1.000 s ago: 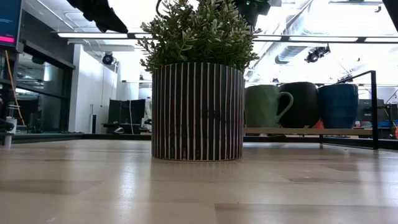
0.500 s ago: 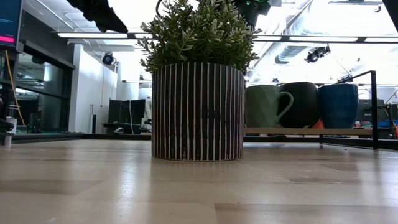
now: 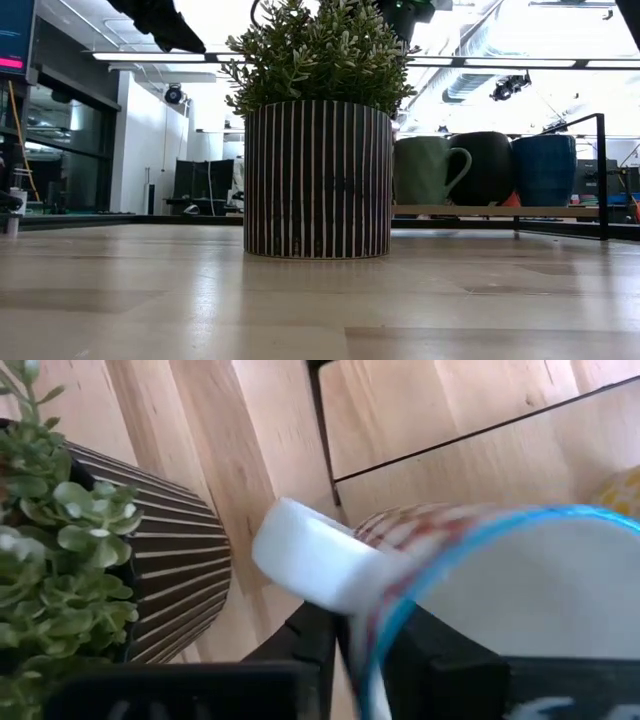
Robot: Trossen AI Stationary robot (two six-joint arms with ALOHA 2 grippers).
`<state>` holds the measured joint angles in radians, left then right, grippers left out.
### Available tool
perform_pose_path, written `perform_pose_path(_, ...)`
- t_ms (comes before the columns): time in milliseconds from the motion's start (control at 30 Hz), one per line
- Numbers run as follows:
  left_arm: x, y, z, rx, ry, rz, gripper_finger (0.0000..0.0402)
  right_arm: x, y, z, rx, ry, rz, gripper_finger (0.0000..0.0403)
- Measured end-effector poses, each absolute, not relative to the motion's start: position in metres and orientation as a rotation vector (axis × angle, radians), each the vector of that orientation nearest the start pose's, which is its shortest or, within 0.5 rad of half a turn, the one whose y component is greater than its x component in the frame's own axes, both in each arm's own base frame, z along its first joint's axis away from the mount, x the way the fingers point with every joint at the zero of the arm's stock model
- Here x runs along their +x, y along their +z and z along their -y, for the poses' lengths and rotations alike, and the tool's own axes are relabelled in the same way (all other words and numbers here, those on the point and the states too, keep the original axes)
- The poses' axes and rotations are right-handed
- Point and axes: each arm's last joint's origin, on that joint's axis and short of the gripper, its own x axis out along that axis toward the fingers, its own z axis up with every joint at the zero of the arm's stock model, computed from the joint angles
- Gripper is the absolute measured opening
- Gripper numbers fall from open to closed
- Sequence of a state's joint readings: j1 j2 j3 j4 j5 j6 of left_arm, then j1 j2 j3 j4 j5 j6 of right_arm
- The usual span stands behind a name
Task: Place coffee mugs
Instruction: Put the red patterned mug on the shelf, then return to Home Position
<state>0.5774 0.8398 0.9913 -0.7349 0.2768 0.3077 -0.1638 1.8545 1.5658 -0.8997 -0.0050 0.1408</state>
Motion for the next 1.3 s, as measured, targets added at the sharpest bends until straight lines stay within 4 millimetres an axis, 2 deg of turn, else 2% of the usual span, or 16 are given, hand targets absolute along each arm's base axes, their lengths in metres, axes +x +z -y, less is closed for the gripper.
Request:
perform_pose_path(233, 0.136, 0.344, -0.079, 0.056, 0.206, -0.570, 0.0076, 0.377, 0.256, 0.063, 0.226, -0.254, -1.170, 0.0085)
perform_pose_path(433, 0.136, 0.344, -0.079, 0.056, 0.206, -0.570, 0.0076, 0.379, 0.264, 0.063, 0.229, -0.245, -1.144, 0.0096)
perform_pose_path(533, 0.136, 0.344, -0.079, 0.055, 0.206, -0.570, 0.0076, 0.381, 0.277, 0.062, 0.227, -0.240, -1.124, 0.0097)
perform_pose_path(800, 0.136, 0.344, -0.079, 0.055, 0.207, -0.570, 0.0076, 0.370, 0.306, 0.056, 0.248, -0.251, -1.217, 0.0097)
perform_pose_path(1133, 0.135, 0.343, -0.079, 0.061, 0.230, -0.578, 0.0076, 0.357, 0.380, 0.054, 0.275, -0.276, -1.119, 0.0097)
perform_pose_path(1300, 0.135, 0.343, -0.080, 0.022, 0.253, -0.576, 0.0076, 0.352, 0.400, 0.048, 0.242, -0.247, -1.069, 0.0097)
